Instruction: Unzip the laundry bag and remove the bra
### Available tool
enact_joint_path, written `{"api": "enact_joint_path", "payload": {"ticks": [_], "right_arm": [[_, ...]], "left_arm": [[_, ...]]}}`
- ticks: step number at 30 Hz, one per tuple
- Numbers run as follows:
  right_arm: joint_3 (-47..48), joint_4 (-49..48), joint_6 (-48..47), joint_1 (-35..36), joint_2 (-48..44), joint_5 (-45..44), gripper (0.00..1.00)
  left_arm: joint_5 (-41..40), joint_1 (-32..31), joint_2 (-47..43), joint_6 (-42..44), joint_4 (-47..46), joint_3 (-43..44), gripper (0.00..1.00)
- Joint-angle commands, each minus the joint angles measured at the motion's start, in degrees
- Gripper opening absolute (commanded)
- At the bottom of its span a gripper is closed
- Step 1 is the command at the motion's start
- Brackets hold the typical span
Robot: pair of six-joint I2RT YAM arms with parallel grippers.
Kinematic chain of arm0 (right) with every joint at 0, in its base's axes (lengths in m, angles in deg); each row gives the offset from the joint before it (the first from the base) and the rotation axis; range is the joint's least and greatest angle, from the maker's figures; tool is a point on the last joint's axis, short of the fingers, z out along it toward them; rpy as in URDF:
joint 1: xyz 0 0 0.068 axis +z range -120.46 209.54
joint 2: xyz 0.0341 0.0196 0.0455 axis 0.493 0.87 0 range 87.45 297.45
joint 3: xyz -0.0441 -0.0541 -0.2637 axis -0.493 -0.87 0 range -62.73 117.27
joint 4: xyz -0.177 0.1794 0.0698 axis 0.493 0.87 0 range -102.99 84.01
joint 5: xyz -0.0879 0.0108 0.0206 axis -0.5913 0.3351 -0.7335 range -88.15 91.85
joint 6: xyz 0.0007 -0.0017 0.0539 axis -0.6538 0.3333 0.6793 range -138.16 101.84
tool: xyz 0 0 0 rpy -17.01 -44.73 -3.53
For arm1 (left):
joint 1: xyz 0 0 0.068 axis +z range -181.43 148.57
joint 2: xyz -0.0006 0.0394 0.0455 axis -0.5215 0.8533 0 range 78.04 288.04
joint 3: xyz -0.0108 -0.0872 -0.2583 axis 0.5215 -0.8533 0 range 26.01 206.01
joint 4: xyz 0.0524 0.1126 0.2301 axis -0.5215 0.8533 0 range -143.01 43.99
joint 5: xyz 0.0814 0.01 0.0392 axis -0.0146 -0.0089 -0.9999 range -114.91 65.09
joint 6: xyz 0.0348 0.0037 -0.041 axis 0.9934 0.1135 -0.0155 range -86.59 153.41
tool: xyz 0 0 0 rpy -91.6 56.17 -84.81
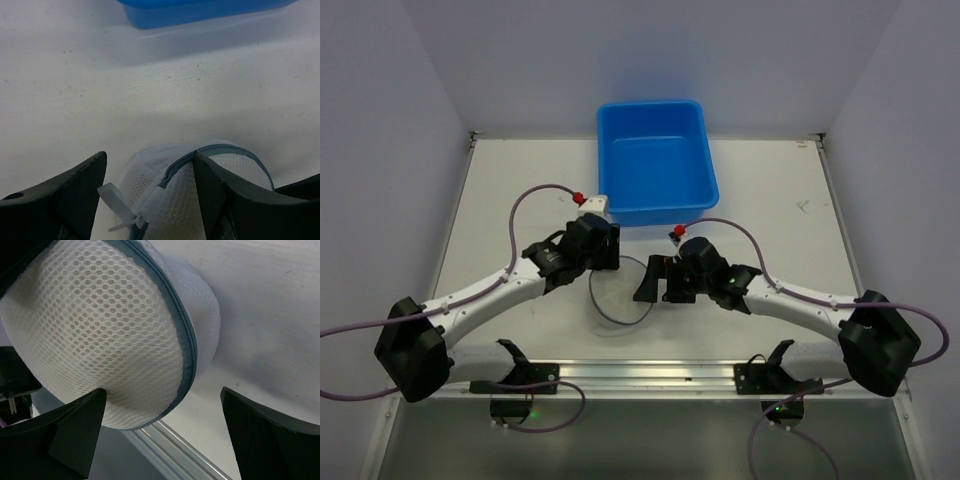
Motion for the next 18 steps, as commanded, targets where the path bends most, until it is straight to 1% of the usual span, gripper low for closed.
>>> {"api": "enact_joint_path", "payload": {"ticks": [1, 3, 7, 10, 13, 16, 17, 18], "right_arm": [[3.89, -2.65, 0.39, 0.07, 2.01, -0.36, 0.97], [5.21, -1.16, -0.76, -0.02, 2.89, -2.63, 0.97], [8.47, 0.87, -3.40, -1.68, 5.44, -4.58, 0.96], [12.58, 0.87, -6.20, -3.35, 7.81, -5.11, 0.95], [16.02, 1.05, -8.49, -3.45, 10.71, -6.07, 0.95], [21.37, 1.83, -11.21, -3.71, 13.18, -5.81, 0.94], [22.09, 2.45, -11.66, -3.71, 13.18, -6.60, 0.94], [22.53, 3.84, -12.10, -3.71, 11.96, -7.30, 0.94]], "left_arm": [[2.96, 0.57, -3.81, -0.51, -1.68, -3.86, 0.71], [4.36, 0.57, -6.27, -2.01, -1.86, -7.71, 0.68], [8.31, 0.48, -13.30, -7.01, -2.21, -13.43, 0.66], [11.92, 0.48, -17.17, -9.91, -2.74, -16.60, 0.66], [14.29, 0.48, -21.12, -12.81, -3.35, -18.37, 0.66], [15.88, 0.48, -24.47, -15.19, -4.14, -20.04, 0.69], [16.14, 0.48, -25.18, -15.20, -4.23, -20.22, 0.74], [15.27, 0.48, -26.31, -15.20, -3.10, -19.78, 0.77]]}}
